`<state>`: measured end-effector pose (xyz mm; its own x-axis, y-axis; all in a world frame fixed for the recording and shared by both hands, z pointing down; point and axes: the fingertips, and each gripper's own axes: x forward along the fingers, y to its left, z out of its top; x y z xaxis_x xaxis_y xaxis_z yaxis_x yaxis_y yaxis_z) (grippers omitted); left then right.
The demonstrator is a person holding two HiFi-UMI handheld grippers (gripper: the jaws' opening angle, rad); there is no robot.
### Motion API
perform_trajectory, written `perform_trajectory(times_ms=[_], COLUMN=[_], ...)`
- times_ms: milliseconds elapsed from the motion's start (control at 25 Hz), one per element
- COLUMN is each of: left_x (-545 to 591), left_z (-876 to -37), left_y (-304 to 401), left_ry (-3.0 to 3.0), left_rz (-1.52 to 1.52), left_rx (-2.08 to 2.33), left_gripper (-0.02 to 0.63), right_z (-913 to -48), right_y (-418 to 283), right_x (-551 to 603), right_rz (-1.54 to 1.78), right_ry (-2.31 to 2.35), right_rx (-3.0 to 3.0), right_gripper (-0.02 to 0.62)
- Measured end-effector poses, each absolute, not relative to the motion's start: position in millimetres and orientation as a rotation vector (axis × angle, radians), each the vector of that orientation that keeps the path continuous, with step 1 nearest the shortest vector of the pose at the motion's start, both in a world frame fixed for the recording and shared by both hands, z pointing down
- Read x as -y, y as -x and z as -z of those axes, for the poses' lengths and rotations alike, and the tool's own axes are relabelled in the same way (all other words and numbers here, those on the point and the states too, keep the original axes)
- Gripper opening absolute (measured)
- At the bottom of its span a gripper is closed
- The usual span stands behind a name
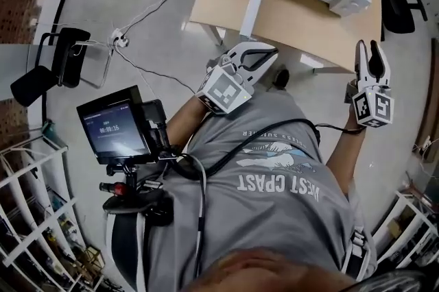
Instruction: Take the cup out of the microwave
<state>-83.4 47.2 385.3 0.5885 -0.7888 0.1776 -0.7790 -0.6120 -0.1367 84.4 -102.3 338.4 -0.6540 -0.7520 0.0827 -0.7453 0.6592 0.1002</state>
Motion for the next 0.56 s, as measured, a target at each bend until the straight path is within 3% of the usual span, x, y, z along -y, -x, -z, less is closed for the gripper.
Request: perform_trajectory(times_ms=[560], left_x=[-63], left_z=[-390], left_y=[69], left_ry=[2.794], left_rz=[0.352], left_rx=[-1.369], left_gripper=[0.043], right_z=[-293], right_y=[-68], right_x=[41], right_rz=[0.216], right_ry=[-1.127], right_rx=[2.804], right_gripper=[0.163])
